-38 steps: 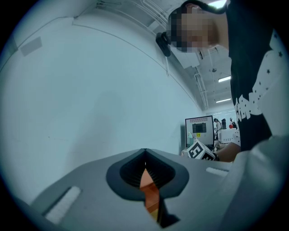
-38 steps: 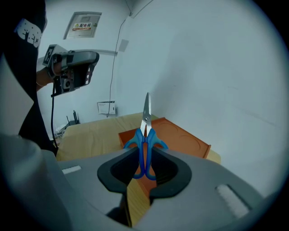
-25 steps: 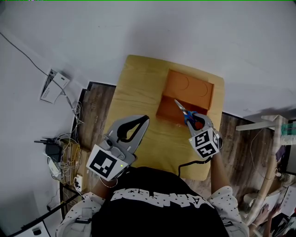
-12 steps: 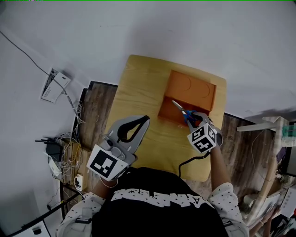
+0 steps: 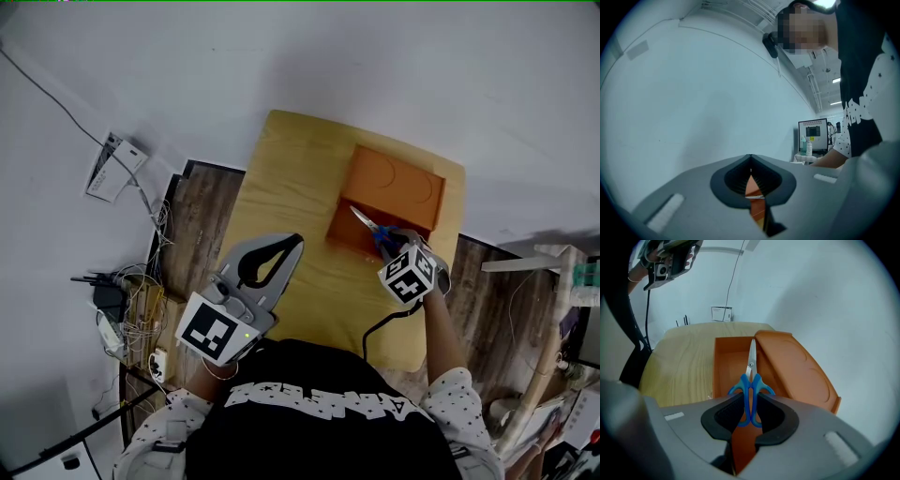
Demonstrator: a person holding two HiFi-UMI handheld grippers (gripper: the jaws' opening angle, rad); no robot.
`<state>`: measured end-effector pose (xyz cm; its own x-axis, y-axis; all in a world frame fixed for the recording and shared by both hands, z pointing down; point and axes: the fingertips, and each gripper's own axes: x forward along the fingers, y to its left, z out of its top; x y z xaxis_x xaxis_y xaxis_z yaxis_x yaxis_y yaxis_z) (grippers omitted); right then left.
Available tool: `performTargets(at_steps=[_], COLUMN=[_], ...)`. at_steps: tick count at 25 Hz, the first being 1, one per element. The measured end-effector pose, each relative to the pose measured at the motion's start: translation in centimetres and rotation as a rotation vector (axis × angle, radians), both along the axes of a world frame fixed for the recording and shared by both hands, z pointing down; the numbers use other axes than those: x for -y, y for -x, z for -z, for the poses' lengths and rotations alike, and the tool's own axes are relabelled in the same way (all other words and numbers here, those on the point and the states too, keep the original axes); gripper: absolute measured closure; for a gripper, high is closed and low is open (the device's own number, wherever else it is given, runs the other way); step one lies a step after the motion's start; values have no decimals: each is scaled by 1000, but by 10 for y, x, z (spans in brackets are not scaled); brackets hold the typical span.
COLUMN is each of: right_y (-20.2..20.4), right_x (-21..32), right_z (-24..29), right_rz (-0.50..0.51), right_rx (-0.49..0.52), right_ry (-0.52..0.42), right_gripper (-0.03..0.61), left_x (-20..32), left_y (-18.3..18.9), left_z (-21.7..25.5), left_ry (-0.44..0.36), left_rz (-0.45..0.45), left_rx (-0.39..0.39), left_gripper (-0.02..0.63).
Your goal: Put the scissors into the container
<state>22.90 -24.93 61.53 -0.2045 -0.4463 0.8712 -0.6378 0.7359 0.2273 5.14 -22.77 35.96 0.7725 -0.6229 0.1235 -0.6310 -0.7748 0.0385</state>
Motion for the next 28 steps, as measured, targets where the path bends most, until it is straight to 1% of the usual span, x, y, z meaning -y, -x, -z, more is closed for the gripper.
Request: performTargets(at_steps=[4,10,15,20,24,28], right_y=[-3,-2,-7,-8,-5,-7], right_x=[3,6,6,10,12,13], right_z=[-4,-9,-13,-16,-17,-19], right_rz=[7,11,17,4,-1,2], right_rx=[-33,-54,-66,-63,-50,-40], right_ry=[14,27,28,30,29,31], right_gripper=[476,476,476,476,476,476], left_x=[0,-1,-8,-6,-6,-8], left_y=[4,14,13,18,21,18], left_z=[1,0,2,0,2,0], left_ry=[0,2,-5,2,2,6], left_rz=[12,30,39,53,54,56], left_rx=[-1,-6,-7,-5,-17,-10], left_gripper=[612,612,612,612,612,612])
